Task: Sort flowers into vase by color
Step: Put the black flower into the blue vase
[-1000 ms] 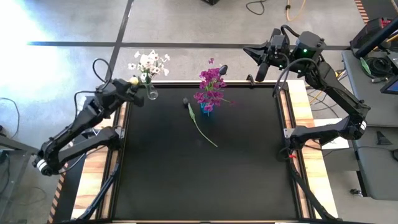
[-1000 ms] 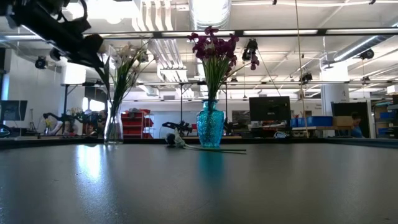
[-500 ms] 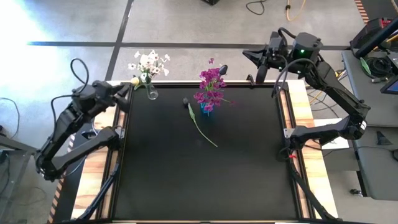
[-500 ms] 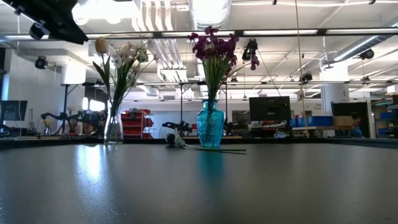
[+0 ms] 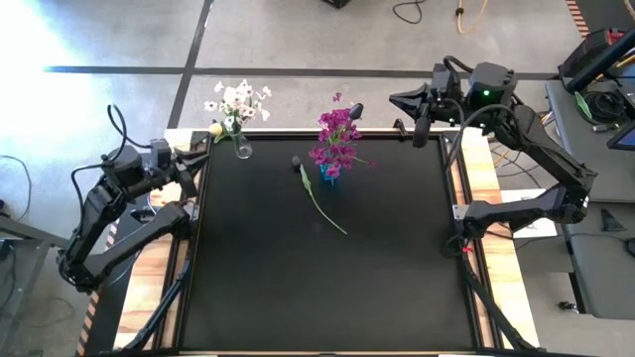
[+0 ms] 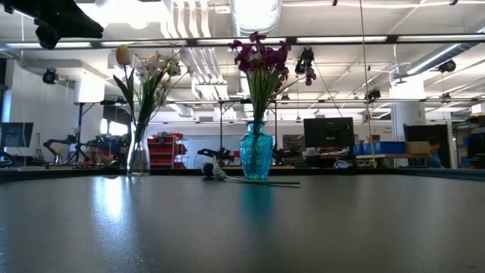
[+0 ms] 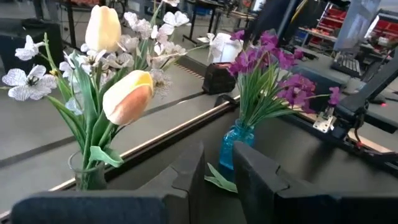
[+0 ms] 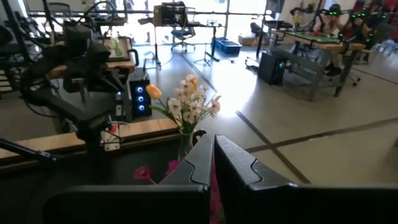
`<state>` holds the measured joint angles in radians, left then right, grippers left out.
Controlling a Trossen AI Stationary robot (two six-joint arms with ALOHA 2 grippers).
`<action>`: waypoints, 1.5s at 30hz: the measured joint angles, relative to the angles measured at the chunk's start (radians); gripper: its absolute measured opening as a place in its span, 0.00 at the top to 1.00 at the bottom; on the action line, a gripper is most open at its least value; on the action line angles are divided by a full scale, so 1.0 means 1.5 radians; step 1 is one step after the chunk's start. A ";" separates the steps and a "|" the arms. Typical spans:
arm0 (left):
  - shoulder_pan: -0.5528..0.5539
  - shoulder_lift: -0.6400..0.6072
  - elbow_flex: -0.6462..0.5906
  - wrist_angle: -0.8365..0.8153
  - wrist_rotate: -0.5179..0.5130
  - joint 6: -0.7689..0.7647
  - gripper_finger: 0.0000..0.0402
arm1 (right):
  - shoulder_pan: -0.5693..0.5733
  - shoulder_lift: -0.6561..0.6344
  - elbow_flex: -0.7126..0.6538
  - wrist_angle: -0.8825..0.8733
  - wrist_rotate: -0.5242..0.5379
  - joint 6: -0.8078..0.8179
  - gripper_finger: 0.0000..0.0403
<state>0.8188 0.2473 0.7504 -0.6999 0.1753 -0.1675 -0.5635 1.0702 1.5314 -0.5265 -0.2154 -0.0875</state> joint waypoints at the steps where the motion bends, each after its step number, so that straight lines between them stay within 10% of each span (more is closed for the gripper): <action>1: 0.000 0.001 0.002 0.000 0.000 0.005 0.83 | 0.000 -0.004 0.000 -0.005 0.004 0.000 0.98; 12: 0.000 0.078 0.159 -0.059 -0.037 0.017 0.83 | 0.000 -0.033 0.000 -0.051 0.005 -0.002 0.98; 22: -0.065 0.224 0.126 0.054 0.033 -0.070 0.88 | 0.000 -0.040 0.000 -0.087 0.005 -0.028 0.98; 35: -0.652 0.458 0.167 0.135 -0.577 -0.141 1.00 | 0.000 -0.072 0.000 -0.092 0.003 -0.058 0.98; 45: -0.664 0.649 0.165 0.135 -0.573 -0.460 1.00 | 0.000 -0.082 0.000 -0.116 -0.019 -0.076 0.98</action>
<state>-0.1770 1.2212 0.9976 -0.4977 -0.6839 -0.8578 -0.5629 0.9473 1.5314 -0.7008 -0.2443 -0.2020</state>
